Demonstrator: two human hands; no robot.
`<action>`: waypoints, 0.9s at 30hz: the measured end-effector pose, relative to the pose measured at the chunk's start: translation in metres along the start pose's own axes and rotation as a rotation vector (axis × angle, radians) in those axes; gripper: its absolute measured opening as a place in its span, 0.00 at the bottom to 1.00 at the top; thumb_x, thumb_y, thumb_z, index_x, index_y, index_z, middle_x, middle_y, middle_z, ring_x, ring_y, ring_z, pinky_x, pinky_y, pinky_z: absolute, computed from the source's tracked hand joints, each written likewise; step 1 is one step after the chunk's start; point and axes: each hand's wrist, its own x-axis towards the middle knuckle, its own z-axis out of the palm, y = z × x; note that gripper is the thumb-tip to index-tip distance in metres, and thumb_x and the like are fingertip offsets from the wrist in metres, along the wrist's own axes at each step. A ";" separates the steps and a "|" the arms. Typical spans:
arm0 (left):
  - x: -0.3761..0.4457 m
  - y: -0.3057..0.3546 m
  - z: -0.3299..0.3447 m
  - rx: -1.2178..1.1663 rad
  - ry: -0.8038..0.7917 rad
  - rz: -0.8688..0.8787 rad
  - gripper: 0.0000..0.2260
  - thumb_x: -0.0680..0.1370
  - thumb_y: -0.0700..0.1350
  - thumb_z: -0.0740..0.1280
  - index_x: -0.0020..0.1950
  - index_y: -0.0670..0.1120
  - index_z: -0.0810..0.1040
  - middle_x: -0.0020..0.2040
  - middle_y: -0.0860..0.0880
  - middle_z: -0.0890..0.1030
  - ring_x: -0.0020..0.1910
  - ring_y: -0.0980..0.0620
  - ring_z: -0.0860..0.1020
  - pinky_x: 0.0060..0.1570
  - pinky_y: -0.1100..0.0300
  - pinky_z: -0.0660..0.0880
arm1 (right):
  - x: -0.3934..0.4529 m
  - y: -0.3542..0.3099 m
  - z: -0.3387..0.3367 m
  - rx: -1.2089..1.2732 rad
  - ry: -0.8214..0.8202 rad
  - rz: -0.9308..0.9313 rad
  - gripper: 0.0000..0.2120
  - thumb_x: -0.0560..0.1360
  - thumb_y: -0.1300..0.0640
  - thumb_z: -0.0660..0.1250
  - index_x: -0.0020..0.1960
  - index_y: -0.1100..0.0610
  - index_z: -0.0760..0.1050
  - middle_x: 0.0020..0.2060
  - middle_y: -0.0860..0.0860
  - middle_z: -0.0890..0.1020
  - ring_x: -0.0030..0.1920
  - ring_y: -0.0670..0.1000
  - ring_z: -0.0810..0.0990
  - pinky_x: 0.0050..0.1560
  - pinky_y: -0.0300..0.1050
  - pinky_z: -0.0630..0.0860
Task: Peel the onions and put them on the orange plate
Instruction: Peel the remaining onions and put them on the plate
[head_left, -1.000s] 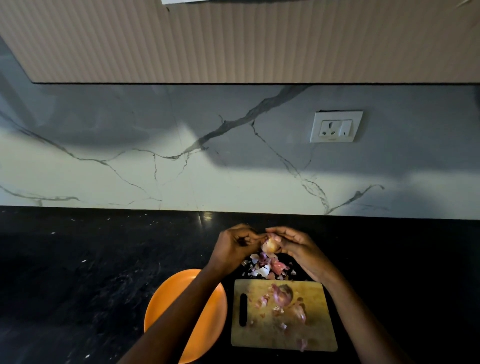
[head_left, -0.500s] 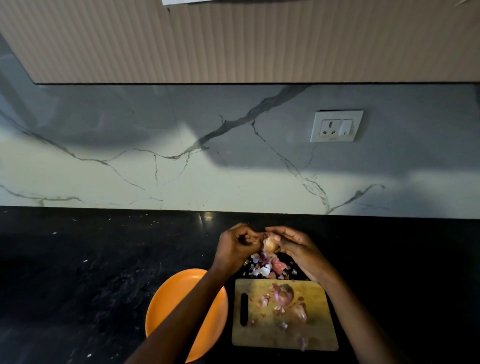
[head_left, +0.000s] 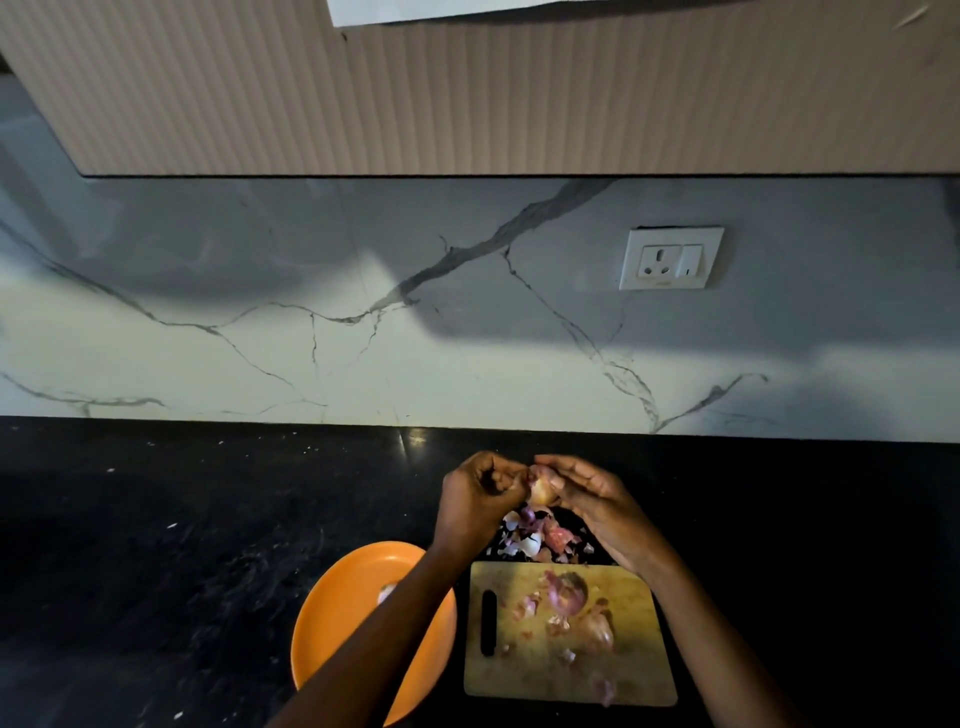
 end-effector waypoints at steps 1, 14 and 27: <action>0.000 -0.001 0.000 -0.020 0.015 -0.009 0.05 0.75 0.37 0.75 0.48 0.45 0.83 0.43 0.48 0.86 0.42 0.53 0.85 0.43 0.62 0.81 | 0.000 -0.001 0.001 0.014 -0.004 -0.005 0.16 0.77 0.57 0.68 0.64 0.56 0.79 0.60 0.54 0.84 0.64 0.54 0.81 0.61 0.44 0.76; 0.005 -0.015 -0.006 -0.103 0.018 -0.099 0.10 0.85 0.45 0.60 0.53 0.49 0.82 0.49 0.51 0.84 0.47 0.56 0.81 0.48 0.61 0.77 | 0.002 -0.010 -0.005 0.111 -0.004 -0.062 0.17 0.77 0.64 0.67 0.66 0.60 0.75 0.63 0.56 0.82 0.68 0.54 0.77 0.60 0.43 0.78; 0.018 0.015 -0.022 0.270 -0.153 0.287 0.08 0.77 0.44 0.73 0.56 0.48 0.86 0.46 0.59 0.81 0.45 0.64 0.80 0.43 0.75 0.70 | 0.001 -0.018 -0.004 -0.069 -0.034 -0.018 0.17 0.75 0.56 0.68 0.63 0.57 0.77 0.59 0.54 0.84 0.62 0.52 0.81 0.60 0.44 0.76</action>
